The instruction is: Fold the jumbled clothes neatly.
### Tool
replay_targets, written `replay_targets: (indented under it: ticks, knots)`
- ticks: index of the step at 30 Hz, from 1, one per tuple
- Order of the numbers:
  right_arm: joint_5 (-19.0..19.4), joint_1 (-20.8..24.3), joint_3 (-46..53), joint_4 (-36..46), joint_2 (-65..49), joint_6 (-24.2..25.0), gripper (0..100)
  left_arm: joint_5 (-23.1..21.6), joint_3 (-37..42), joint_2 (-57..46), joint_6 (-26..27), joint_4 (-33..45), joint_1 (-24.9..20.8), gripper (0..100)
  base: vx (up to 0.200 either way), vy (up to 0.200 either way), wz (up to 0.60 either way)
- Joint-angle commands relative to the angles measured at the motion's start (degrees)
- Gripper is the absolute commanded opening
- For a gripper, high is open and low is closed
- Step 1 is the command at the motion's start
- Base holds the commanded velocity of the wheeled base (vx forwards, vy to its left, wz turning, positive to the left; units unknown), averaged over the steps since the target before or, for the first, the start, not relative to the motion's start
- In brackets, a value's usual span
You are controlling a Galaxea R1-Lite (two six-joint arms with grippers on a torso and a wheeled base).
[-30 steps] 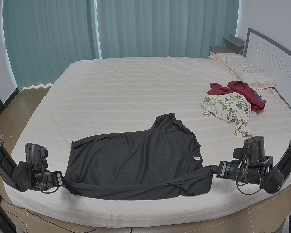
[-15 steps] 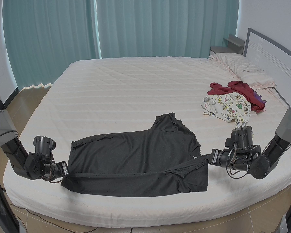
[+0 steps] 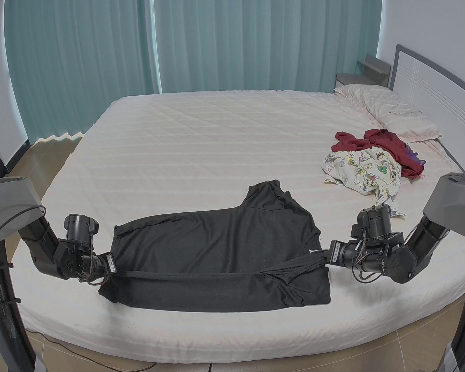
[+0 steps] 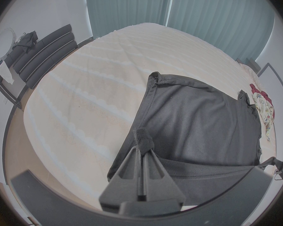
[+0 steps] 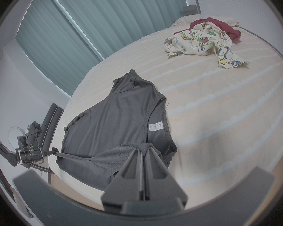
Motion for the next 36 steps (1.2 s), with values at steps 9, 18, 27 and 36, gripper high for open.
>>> replay_targets:
  ticks: [9,18,27,36]
  knots:
    - [-0.5,-0.6,-5.4,-0.7,7.9,0.3,0,0.2,-4.2,5.4,0.0,0.1,0.0,0,0.000,0.000,0.00]
    - [-2.9,-0.1,-7.4,-3.2,12.4,0.9,100,0.5,-6.7,6.0,-0.4,4.0,0.2,100,0.000,0.000,0.00]
    - [-5.1,-1.6,-6.6,-5.1,7.1,10.4,100,-0.4,-3.9,-0.2,-1.3,4.3,4.1,100,0.000,0.000,0.00]
    - [-5.6,1.0,-4.3,-3.3,1.4,24.6,100,-10.8,12.9,-14.8,-6.9,3.7,6.0,100,0.000,0.000,0.00]
